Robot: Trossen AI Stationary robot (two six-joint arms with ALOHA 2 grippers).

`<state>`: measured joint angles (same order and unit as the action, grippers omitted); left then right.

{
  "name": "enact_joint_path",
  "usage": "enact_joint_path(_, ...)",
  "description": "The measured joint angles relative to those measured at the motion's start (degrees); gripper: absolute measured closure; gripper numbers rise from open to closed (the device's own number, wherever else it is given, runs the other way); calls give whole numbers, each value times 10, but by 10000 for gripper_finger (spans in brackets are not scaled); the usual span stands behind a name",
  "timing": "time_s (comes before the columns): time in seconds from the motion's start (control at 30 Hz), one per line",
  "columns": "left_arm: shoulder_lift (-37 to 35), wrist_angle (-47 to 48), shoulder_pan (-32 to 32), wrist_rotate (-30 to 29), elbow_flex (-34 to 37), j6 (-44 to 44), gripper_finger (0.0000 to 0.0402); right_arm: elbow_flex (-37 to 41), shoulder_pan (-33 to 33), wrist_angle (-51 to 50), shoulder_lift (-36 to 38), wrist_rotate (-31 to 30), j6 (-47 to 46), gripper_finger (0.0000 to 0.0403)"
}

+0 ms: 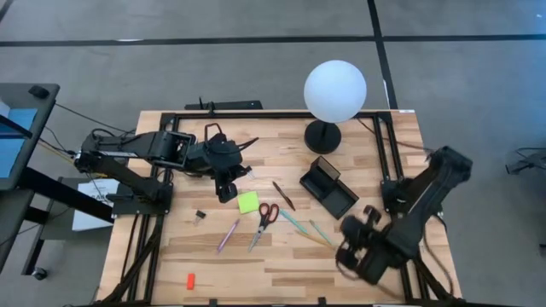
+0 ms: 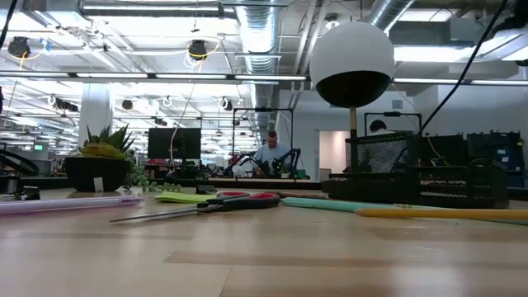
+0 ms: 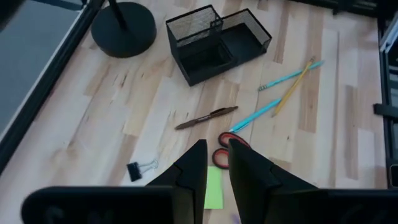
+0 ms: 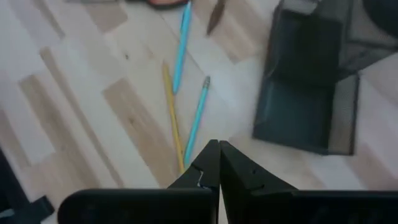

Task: Pick and place office supplies into organizer
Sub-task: Put the yellow pencil into the black desk organizer

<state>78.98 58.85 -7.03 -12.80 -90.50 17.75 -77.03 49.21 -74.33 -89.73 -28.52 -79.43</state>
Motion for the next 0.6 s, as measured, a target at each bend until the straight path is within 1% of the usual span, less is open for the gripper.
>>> enact_joint_path(0.03, 0, 2, 0, 0, 0, -1, 345, 0, -6, -1, 16, 2, 21, 400)
enact_joint_path(0.13, 0, 4, 0, 6, 0, -2, 345, 0, -18, 21, 51, 23, 125, 401)
enact_joint_path(0.23, 0, 0, 0, 40, 0, -14, 345, -1, -39, 53, 69, 67, 213, 399)
enact_joint_path(0.3, 0, -1, -1, 53, 0, -17, 345, -1, -56, 64, 71, 99, 245, 385)
enact_joint_path(0.43, 0, -1, -3, 59, 0, -17, 345, -2, -83, 65, 53, 153, 264, 332)
enact_joint_path(0.6, 0, -1, -3, 59, 0, -17, 345, -2, -93, 65, -20, 217, 269, 247)
